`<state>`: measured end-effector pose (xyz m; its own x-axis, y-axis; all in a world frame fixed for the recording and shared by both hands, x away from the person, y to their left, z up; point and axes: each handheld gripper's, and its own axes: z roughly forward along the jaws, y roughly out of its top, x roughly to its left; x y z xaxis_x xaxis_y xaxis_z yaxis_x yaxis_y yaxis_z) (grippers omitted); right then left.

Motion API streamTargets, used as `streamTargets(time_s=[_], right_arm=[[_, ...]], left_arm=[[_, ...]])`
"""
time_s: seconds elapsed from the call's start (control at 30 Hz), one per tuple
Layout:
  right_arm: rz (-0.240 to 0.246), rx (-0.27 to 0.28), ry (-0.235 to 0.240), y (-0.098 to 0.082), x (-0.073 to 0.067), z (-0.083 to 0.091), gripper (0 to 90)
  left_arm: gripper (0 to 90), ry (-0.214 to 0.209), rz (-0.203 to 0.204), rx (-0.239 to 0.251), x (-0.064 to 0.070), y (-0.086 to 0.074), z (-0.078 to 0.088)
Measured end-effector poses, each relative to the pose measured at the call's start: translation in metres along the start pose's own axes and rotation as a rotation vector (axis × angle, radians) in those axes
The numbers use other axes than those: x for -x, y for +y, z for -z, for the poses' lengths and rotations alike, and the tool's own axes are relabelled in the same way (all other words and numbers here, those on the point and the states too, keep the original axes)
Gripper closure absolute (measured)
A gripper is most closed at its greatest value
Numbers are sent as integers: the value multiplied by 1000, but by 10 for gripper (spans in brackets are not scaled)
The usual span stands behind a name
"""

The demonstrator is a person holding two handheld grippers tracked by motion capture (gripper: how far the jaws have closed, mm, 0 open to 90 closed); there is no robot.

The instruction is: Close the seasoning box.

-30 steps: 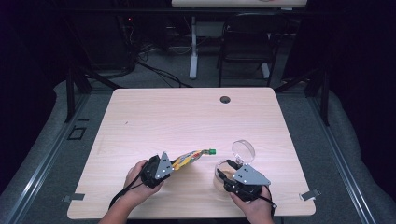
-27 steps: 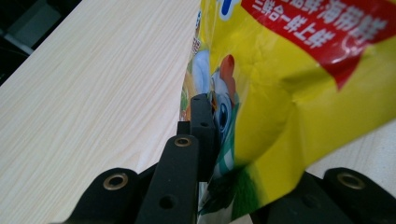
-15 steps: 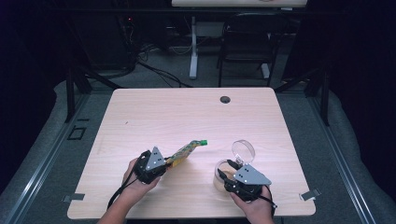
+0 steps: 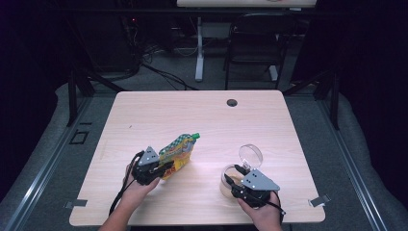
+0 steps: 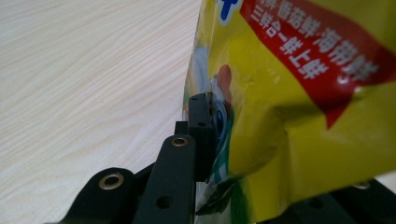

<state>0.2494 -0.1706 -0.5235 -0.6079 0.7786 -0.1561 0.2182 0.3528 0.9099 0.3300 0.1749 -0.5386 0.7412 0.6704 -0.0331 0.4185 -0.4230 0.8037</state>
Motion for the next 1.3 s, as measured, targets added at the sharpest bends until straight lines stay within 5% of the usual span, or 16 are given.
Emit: streamTargets(time_s=[0.43,0.83,1.3], right_arm=[[-4,-2,1,-1,1,0,526],[-7,-5,5,-2,1,0,527],[-10,-5,5,-2,2,1,526]], left_arm=[[723,-23,91,20,-11,-7,4],[512,-31,112,58,-15,-9,5],[402,-25,121,89,-14,-10,11]])
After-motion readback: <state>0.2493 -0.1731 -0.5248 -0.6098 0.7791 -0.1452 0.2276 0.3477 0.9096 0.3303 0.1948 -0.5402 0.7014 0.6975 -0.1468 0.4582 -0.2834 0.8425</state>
